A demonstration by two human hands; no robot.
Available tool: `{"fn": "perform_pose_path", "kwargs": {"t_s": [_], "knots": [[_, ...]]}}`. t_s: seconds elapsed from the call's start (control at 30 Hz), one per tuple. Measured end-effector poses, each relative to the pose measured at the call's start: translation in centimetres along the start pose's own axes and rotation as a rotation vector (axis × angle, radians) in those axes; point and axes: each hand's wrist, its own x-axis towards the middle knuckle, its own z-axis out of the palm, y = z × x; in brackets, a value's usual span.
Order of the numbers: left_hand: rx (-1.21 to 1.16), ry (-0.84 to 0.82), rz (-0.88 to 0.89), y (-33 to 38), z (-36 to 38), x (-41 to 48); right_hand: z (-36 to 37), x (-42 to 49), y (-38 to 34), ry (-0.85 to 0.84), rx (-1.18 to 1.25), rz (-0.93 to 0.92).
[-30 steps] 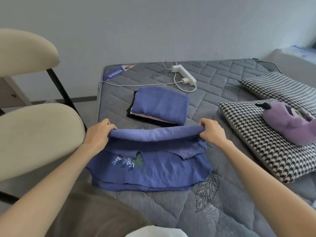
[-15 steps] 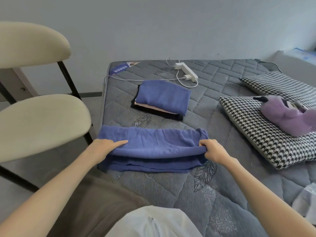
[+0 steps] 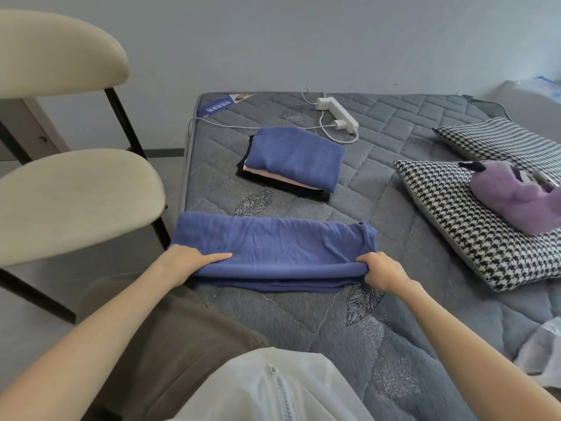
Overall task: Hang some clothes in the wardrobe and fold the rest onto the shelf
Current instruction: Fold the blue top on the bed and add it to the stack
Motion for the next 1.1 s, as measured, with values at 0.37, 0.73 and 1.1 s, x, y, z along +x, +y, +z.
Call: {"fn": "perform_pose_path", "kwargs": {"t_s": [0.37,0.73,1.1], "knots": [[0.096,-0.041,-0.007,-0.5,-0.2,-0.2,0.9,-0.6,0.4,0.058,0.039,-0.006],[-0.201,-0.277,-0.073,-0.3,-0.6,1.2,-0.2,-0.4,-0.8,-0.199,-0.074,0.035],[-0.537,0.226,-0.067,7.7,-3.7,7.7,-1.1,1.2,-1.4,0.284,0.542,0.208]]}}
